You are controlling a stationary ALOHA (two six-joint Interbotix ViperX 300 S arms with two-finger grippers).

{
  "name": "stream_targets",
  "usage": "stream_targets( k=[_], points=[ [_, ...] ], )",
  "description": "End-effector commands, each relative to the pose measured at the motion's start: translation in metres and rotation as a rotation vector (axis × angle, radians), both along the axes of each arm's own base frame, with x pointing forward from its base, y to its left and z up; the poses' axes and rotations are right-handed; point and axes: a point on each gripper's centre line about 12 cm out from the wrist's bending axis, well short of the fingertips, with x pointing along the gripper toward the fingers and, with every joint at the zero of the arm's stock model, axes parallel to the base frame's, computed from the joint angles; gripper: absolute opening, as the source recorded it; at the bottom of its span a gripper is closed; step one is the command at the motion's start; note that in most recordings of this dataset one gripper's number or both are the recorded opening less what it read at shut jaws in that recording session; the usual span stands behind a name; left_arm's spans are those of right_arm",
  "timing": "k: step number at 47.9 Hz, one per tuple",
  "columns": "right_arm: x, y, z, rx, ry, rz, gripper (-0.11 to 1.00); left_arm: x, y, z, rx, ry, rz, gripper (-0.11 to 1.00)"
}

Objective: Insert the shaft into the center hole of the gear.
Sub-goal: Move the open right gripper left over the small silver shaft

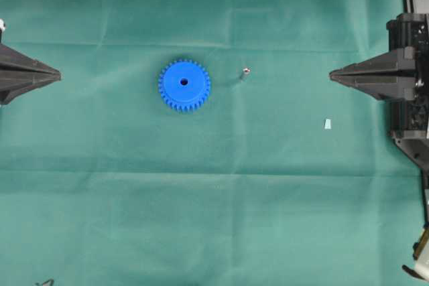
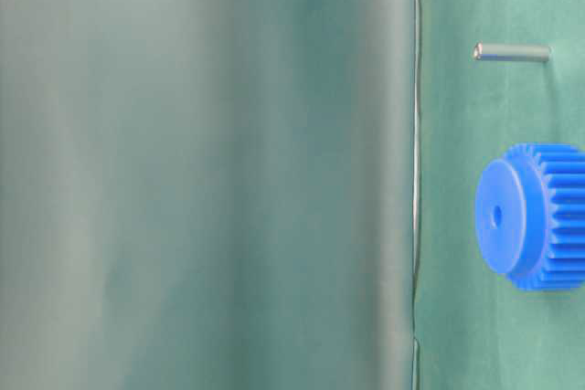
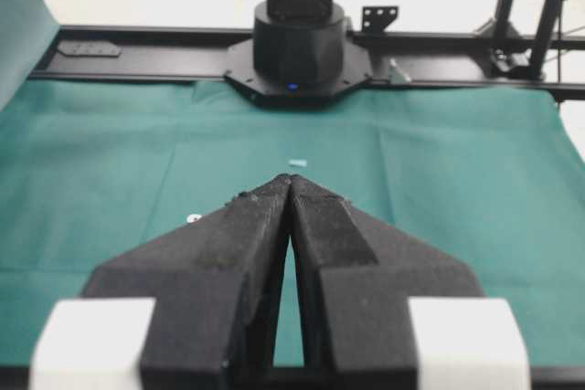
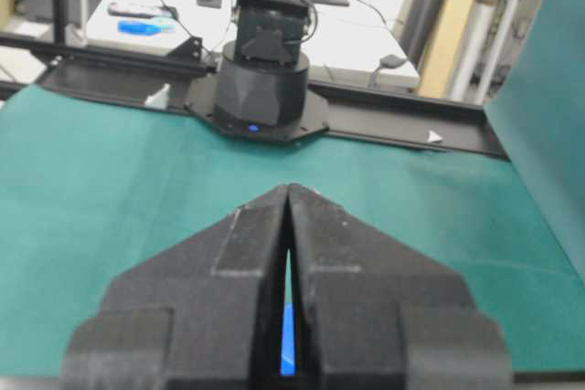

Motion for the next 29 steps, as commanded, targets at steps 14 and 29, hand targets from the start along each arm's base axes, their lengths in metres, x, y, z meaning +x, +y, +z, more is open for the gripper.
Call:
stream_targets(
  k=[14,29],
  points=[
    [0.007,-0.007,0.007,0.049,0.071,-0.034,0.02,0.006,-0.001,0.017,0.004,-0.018,-0.007,0.0],
    [0.032,-0.027,0.002,0.056,0.169,-0.119,0.02,0.006,-0.002,0.016,0.006,-0.015,-0.01,0.0]
  ],
)
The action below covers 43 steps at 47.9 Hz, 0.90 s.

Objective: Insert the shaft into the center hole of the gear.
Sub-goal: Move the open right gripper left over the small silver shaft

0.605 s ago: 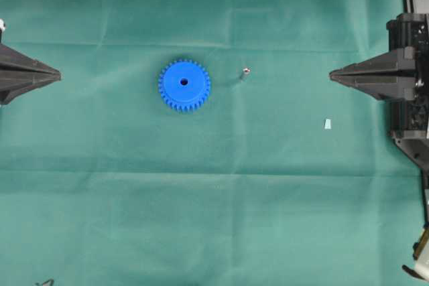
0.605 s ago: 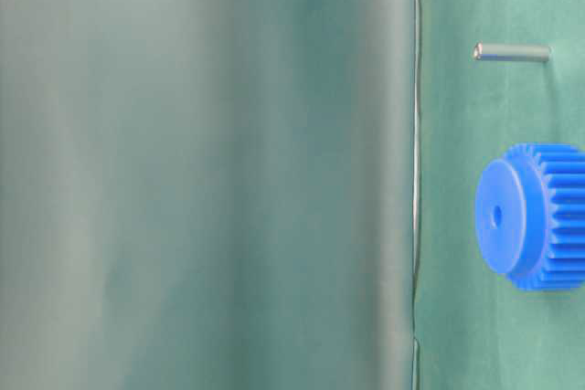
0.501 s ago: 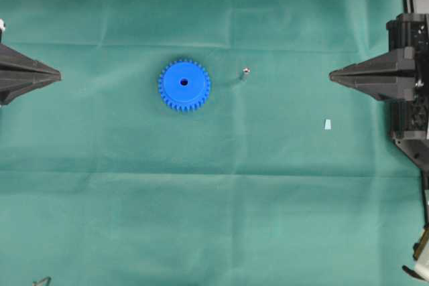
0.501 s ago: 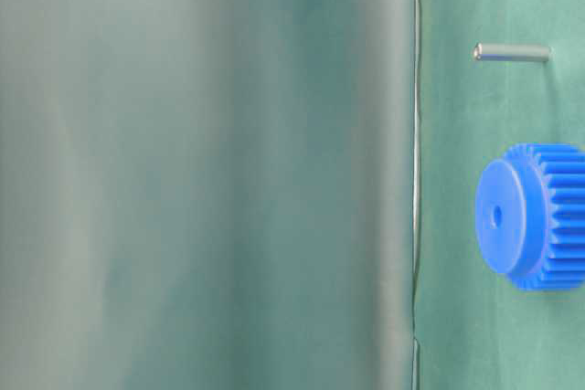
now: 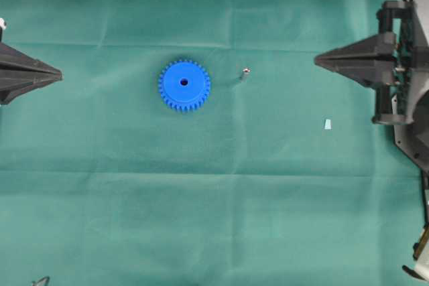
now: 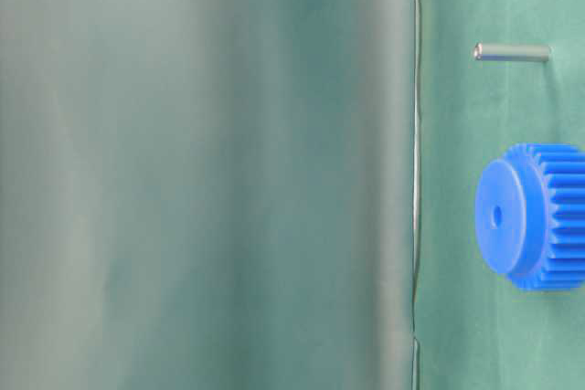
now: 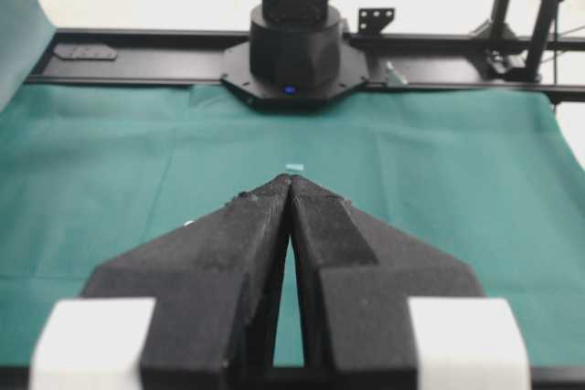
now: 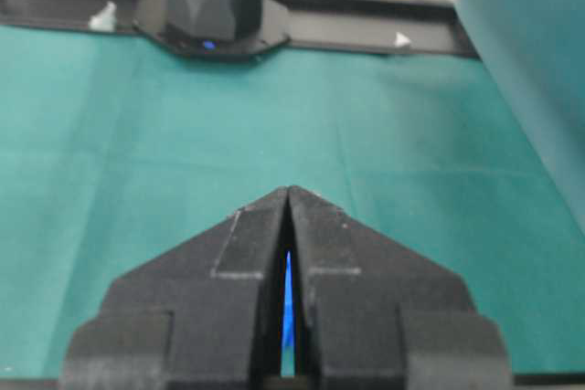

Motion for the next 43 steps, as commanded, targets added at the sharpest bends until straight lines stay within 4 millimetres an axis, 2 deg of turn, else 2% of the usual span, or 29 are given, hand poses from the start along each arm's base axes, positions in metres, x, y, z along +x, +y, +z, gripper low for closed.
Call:
stream_targets(
  k=[1,7,11,15,22,24,37,43],
  points=[
    [0.012,-0.006,0.005,0.004,0.009,-0.022,0.03,0.002,-0.001,0.009,0.003,-0.023,-0.004,0.0],
    [0.025,-0.013,-0.003,0.011,0.053,-0.044,0.03,0.002,-0.001,0.009,0.003,-0.021,-0.004,0.0],
    [0.036,-0.019,-0.012,0.019,0.09,-0.059,0.12,0.002,-0.001,0.009,0.003,-0.02,-0.004,0.0],
    [0.046,-0.023,-0.022,0.029,0.131,-0.069,0.33,0.002,-0.001,0.009,0.003,-0.02,-0.004,0.0],
    [0.066,-0.03,-0.047,0.043,0.223,-0.084,0.79,0.002,-0.001,0.009,0.003,-0.018,-0.005,0.0],
    [0.071,-0.032,-0.056,0.048,0.247,-0.088,0.88,0.002,-0.001,0.009,0.003,-0.018,-0.005,0.0],
    [0.096,-0.042,-0.111,0.082,0.373,-0.11,0.84,0.003,-0.002,0.008,0.003,-0.012,-0.008,0.0],
    [0.099,-0.044,-0.127,0.097,0.412,-0.122,0.84,0.002,-0.002,0.007,0.003,-0.009,-0.01,0.0]
  ],
)
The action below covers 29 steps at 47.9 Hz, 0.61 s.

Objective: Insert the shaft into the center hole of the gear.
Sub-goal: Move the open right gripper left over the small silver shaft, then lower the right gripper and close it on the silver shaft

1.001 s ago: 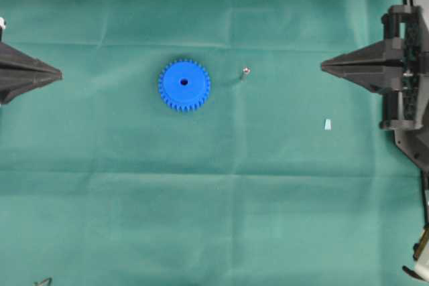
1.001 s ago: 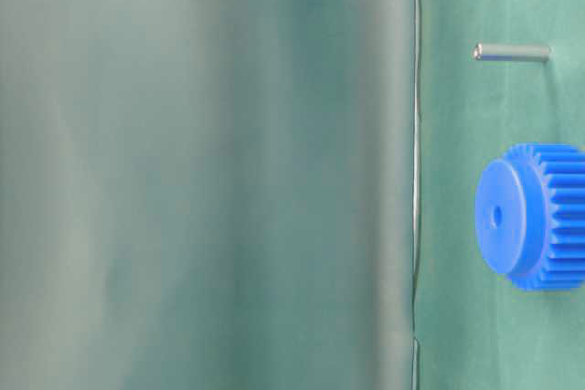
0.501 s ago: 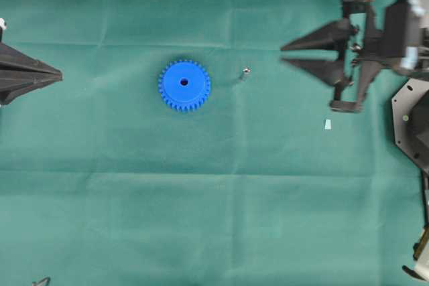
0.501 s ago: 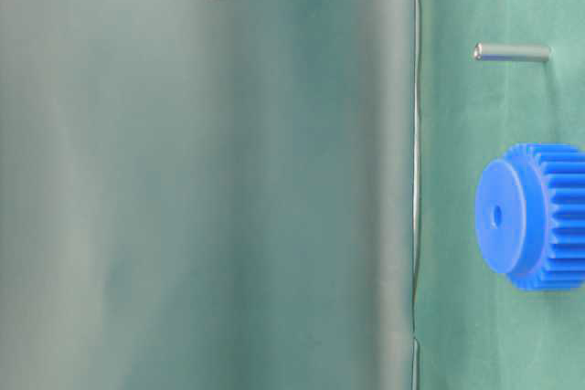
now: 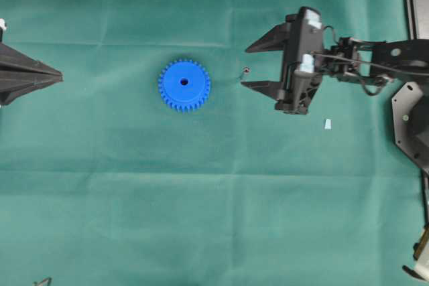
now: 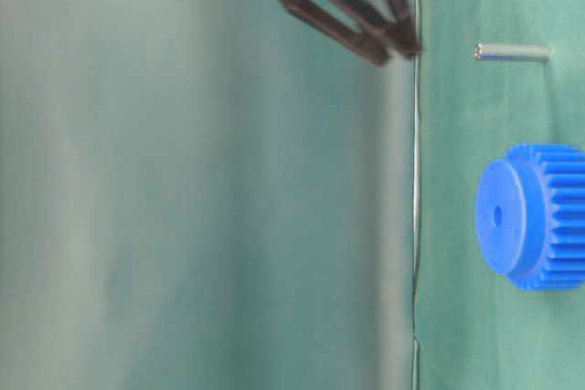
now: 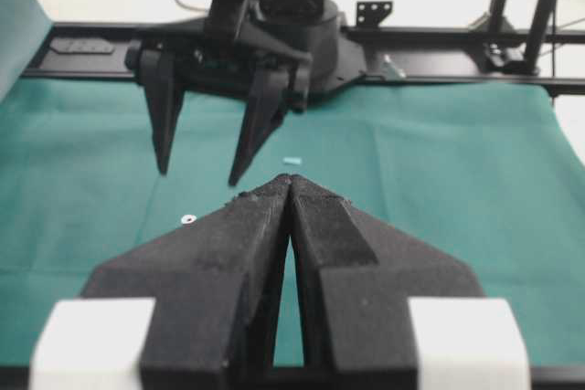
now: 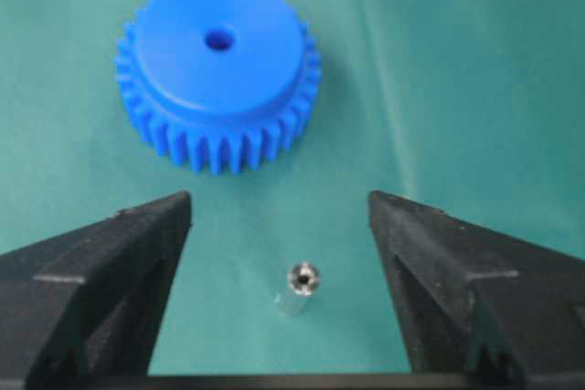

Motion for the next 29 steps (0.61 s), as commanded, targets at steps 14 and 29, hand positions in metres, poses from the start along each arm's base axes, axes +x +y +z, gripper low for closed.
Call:
stream_targets(
  k=[14,29],
  points=[
    [0.007,-0.009,-0.025,0.03,0.042,-0.045,0.83,0.002,-0.001,0.008,0.003,-0.014,-0.005,0.0],
    [0.007,-0.009,-0.035,0.039,0.072,-0.049,0.67,0.003,-0.001,0.008,0.003,-0.011,-0.005,0.0]
  ],
)
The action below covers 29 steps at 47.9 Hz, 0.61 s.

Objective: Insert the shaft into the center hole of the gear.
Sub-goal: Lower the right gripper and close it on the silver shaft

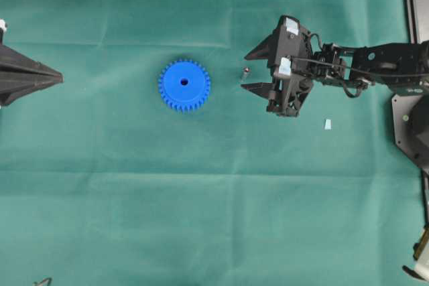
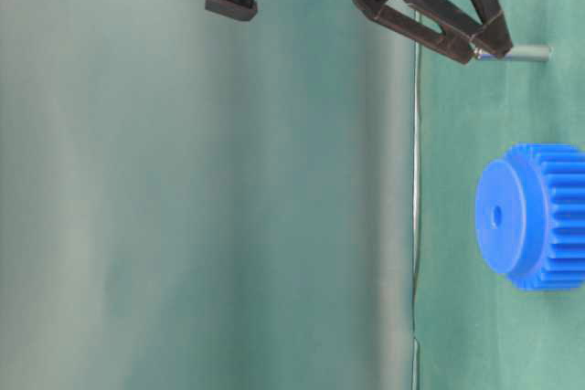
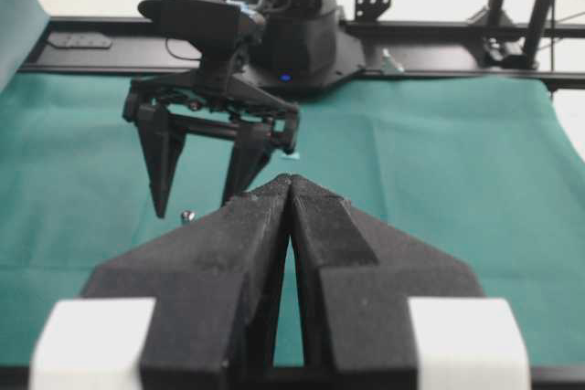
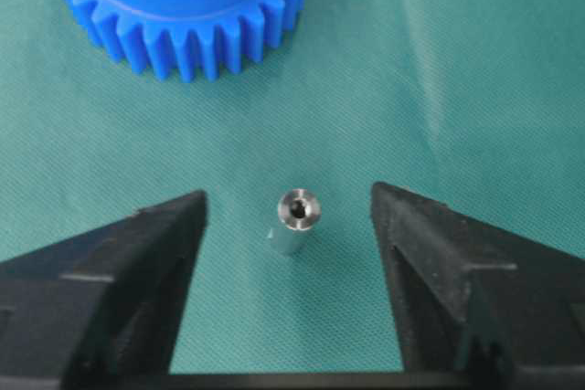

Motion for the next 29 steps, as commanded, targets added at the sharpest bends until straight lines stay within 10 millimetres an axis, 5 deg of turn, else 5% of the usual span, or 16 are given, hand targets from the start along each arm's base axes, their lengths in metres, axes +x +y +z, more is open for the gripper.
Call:
stream_targets(
  k=[1,12,29],
  points=[
    [0.004,-0.002,0.007,-0.006,-0.027,-0.003,0.64,0.002,-0.001,0.008,0.004,-0.017,-0.004,0.0],
    [0.003,-0.001,0.006,-0.009,-0.02,0.002,0.17,0.003,-0.001,0.008,0.004,-0.014,-0.004,0.0],
    [0.005,-0.001,0.018,-0.006,-0.035,0.003,0.16,0.003,-0.001,0.008,0.004,-0.011,-0.003,0.0]
  ],
)
